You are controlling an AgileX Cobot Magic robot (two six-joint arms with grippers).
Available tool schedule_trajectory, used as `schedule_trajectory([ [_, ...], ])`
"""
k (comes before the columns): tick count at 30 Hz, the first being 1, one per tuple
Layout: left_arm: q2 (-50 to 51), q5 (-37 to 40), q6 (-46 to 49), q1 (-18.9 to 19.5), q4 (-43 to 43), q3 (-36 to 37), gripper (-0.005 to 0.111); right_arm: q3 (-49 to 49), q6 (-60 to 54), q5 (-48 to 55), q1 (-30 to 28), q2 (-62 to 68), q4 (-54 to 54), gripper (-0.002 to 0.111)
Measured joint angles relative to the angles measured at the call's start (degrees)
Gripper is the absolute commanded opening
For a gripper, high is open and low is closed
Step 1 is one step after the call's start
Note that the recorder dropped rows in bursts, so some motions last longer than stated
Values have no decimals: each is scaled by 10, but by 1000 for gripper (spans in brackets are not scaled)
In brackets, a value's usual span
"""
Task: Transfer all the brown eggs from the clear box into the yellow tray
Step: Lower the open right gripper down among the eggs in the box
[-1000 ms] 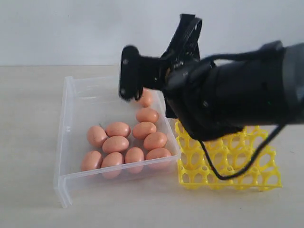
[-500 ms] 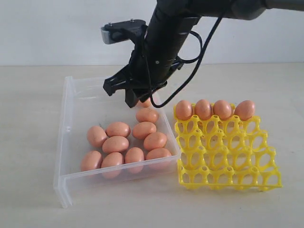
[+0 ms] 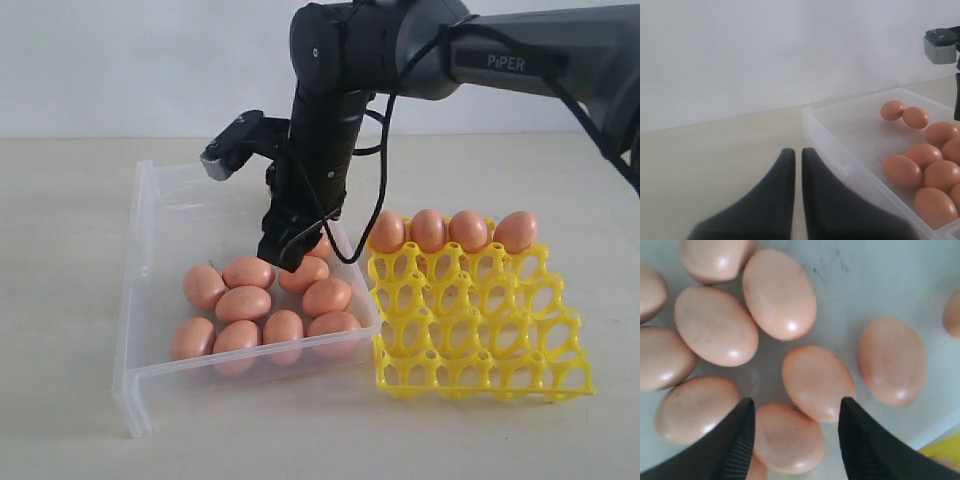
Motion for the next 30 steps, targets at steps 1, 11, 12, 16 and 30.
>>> schedule_trajectory([
  [1, 0, 0, 0, 0, 0, 0, 4, 0, -19, -9, 0, 0, -3, 46],
  [11, 0, 0, 0, 0, 0, 0, 4, -1, -227, -31, -1, 10, -59, 46],
  [12, 0, 0, 0, 0, 0, 0, 4, -1, -244, -31, -1, 14, -49, 46],
  [16, 0, 0, 0, 0, 0, 0, 4, -1, -299, -30, -1, 31, -4, 46],
  [30, 0, 0, 0, 0, 0, 0, 4, -1, -294, -43, -1, 62, -1, 46],
])
